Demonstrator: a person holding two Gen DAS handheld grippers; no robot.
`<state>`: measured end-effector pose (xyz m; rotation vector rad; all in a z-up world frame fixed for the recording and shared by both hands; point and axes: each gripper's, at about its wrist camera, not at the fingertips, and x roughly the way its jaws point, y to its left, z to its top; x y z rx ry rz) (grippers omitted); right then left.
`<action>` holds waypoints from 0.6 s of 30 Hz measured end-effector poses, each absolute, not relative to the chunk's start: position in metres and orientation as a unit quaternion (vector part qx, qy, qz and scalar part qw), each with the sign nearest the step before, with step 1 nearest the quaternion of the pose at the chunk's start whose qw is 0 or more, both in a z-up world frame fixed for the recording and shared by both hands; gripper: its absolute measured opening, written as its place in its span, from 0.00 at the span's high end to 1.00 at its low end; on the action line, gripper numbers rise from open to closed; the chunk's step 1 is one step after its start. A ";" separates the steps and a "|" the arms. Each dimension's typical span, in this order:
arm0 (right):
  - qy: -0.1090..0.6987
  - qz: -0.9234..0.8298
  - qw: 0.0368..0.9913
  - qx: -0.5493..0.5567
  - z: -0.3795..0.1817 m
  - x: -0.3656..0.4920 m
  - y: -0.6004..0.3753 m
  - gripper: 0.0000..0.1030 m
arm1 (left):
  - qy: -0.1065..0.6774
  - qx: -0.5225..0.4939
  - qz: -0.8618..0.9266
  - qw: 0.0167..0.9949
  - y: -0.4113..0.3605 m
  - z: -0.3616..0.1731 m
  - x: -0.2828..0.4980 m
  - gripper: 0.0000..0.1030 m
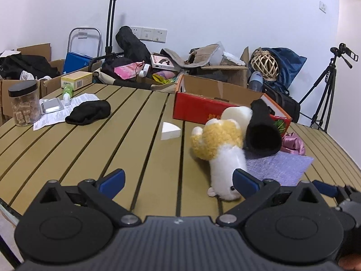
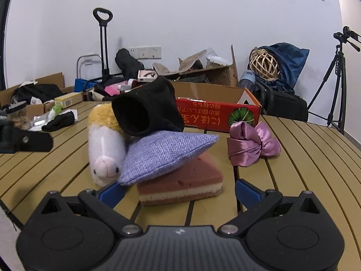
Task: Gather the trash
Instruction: 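Move the right gripper to the lilac cushion while the left gripper approaches the white plush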
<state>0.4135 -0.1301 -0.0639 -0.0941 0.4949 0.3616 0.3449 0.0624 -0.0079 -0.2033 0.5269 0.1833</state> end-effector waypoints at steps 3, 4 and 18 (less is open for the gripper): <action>0.249 0.178 0.950 -0.059 -0.066 0.423 -0.124 0.00 | 0.262 -0.102 0.089 0.956 0.065 -0.010 0.345 0.00; 0.251 0.178 0.950 -0.062 -0.067 0.426 -0.123 0.00 | 0.263 -0.103 0.087 0.955 0.066 -0.011 0.345 0.00; 0.278 0.191 0.940 -0.051 -0.080 0.454 -0.119 0.00 | 0.268 -0.103 0.090 0.954 0.071 -0.015 0.346 0.00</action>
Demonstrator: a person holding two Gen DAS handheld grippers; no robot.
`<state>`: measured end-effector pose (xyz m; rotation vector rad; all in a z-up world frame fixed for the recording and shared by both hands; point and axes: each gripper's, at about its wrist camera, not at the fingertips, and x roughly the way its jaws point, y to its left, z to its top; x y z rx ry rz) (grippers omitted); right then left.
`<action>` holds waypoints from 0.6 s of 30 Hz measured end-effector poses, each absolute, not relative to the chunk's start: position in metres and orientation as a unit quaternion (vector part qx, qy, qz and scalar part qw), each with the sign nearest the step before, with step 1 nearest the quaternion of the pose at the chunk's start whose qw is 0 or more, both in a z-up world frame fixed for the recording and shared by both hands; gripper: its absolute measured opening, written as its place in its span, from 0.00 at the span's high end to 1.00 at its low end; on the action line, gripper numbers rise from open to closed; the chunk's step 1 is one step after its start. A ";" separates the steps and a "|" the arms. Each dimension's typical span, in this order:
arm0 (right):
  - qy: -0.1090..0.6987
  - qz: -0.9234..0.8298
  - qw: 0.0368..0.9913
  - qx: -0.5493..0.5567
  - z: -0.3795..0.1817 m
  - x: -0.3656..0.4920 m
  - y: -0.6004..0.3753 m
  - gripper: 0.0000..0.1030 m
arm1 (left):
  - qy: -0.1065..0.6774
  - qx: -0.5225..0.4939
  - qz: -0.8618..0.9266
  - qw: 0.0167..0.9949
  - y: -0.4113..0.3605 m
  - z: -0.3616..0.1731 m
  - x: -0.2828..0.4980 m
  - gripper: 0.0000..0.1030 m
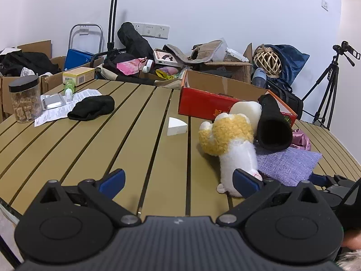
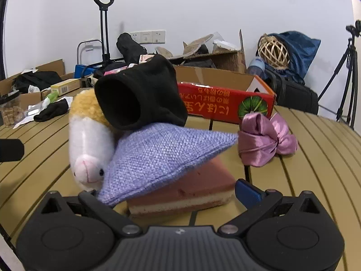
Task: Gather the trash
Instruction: 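Move the right gripper to the lilac cushion while the left gripper approaches the white plush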
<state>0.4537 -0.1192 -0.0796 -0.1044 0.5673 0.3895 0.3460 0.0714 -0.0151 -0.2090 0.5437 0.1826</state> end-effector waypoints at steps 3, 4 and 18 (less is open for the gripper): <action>0.274 0.190 0.942 -0.045 -0.080 0.453 -0.120 0.01 | 0.268 -0.106 0.092 0.953 0.071 -0.016 0.346 0.00; 0.274 0.188 0.942 -0.044 -0.080 0.453 -0.121 0.03 | 0.267 -0.107 0.092 0.953 0.071 -0.016 0.346 0.00; 0.258 0.175 0.949 -0.039 -0.077 0.431 -0.132 0.14 | 0.271 -0.105 0.092 0.952 0.067 -0.019 0.349 0.00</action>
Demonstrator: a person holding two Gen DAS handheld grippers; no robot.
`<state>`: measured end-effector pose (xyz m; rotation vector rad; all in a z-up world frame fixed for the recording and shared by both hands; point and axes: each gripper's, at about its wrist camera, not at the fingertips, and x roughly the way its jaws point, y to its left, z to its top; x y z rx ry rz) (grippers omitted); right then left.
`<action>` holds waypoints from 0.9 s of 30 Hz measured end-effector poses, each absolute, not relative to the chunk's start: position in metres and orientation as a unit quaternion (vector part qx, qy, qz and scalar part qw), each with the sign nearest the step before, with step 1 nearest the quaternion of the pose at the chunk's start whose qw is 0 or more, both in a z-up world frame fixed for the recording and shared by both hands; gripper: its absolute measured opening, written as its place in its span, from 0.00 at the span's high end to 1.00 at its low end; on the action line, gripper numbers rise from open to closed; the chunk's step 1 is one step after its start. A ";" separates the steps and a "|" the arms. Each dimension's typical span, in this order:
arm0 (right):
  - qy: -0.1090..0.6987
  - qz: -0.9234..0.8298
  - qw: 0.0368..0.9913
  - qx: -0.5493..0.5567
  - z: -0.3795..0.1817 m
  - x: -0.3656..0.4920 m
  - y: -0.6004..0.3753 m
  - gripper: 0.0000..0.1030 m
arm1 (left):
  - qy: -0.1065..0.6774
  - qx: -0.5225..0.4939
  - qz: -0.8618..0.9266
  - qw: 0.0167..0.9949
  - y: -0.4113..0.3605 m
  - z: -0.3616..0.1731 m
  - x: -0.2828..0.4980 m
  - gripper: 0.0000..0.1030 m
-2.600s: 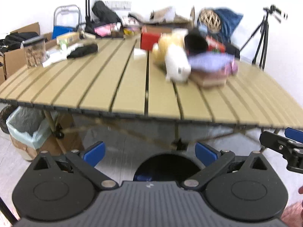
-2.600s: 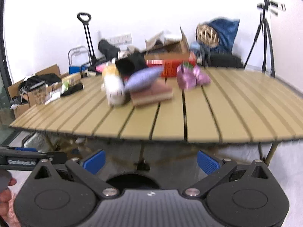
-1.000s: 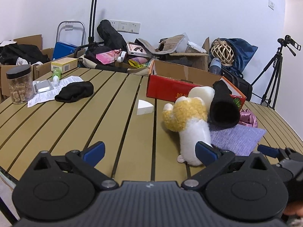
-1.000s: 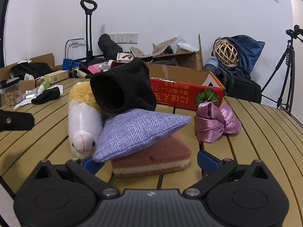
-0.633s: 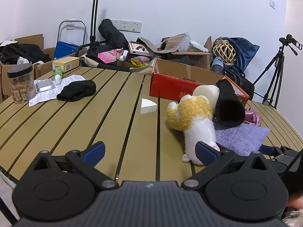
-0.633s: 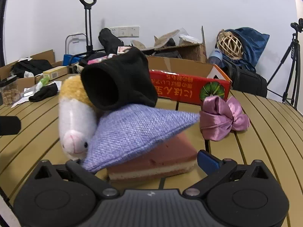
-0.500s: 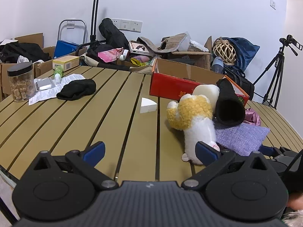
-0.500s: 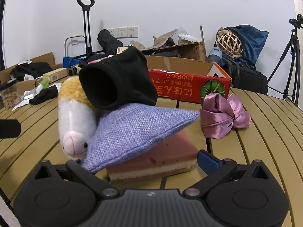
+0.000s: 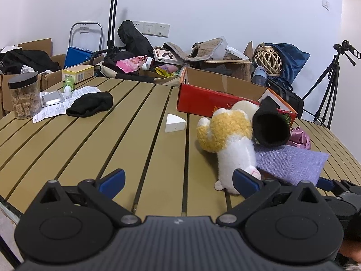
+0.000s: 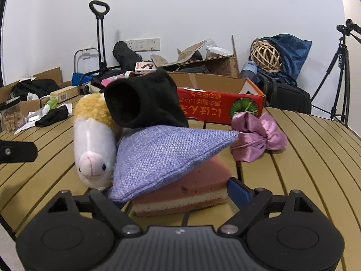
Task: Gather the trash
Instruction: 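Move the right gripper to the lilac cushion while the left gripper approaches the white plush, then close the right gripper on the lilac cushion and lift it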
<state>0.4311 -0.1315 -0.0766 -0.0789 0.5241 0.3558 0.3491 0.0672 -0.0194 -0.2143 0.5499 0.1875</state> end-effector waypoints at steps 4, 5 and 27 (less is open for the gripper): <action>0.258 0.169 0.951 0.005 -0.071 0.428 -0.153 0.71 | 0.270 -0.105 0.092 0.953 0.066 -0.020 0.349 0.00; 0.260 0.165 0.951 0.009 -0.072 0.429 -0.157 0.72 | 0.271 -0.104 0.092 0.953 0.066 -0.020 0.350 0.00; 0.243 0.161 0.951 0.099 -0.066 0.460 -0.170 0.37 | 0.281 -0.102 0.092 0.950 0.066 -0.026 0.351 0.00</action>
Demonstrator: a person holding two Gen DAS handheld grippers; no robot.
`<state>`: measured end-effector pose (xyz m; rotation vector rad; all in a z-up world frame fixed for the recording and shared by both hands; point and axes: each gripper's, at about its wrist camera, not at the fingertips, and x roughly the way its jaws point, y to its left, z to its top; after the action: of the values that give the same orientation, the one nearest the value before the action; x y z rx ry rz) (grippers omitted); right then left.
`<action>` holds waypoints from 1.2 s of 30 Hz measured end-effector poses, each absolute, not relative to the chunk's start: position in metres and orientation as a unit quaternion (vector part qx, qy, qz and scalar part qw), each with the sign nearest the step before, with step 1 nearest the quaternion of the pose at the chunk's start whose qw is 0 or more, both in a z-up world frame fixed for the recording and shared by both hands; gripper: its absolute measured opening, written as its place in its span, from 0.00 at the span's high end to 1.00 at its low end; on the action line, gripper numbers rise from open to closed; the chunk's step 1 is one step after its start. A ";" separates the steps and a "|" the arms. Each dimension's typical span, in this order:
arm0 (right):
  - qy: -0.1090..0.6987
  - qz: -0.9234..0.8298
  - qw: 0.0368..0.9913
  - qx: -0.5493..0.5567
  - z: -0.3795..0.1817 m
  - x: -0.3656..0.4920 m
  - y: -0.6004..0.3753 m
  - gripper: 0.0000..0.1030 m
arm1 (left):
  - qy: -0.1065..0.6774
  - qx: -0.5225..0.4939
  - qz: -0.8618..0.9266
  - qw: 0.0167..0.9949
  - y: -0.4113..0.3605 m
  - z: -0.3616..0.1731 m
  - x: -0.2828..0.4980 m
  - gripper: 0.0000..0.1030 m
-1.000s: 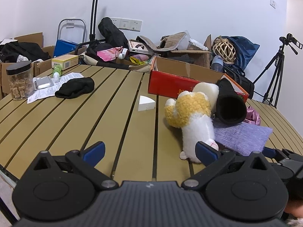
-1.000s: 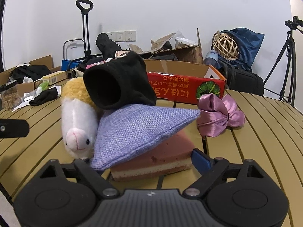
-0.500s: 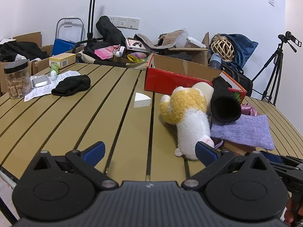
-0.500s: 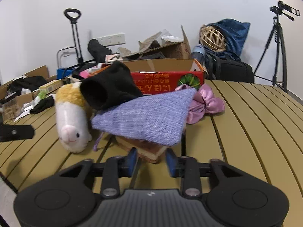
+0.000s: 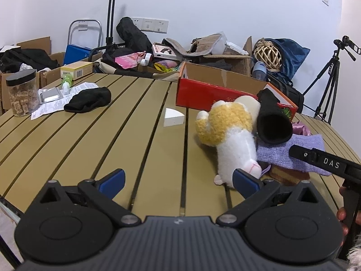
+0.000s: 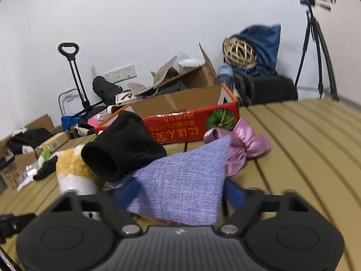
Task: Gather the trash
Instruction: 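Close the right gripper on the lilac cushion and lift it, then close the left gripper around the white plush's body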
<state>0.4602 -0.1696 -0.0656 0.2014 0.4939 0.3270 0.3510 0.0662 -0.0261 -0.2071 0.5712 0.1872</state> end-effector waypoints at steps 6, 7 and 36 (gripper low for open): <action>0.229 0.183 0.952 0.091 -0.065 0.452 -0.162 0.77 | 0.281 -0.106 0.095 0.949 0.069 -0.026 0.350 0.00; 0.223 0.184 0.953 0.092 -0.065 0.448 -0.162 0.80 | 0.281 -0.105 0.094 0.949 0.069 -0.026 0.350 0.00; 0.141 0.087 0.976 0.142 -0.051 0.385 -0.284 0.82 | 0.281 -0.062 0.058 0.956 0.011 -0.035 0.374 0.00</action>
<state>0.3850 -0.2844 -0.0507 0.2864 0.2853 0.1755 0.3740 0.0113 -0.0349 -0.1261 0.5704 0.1185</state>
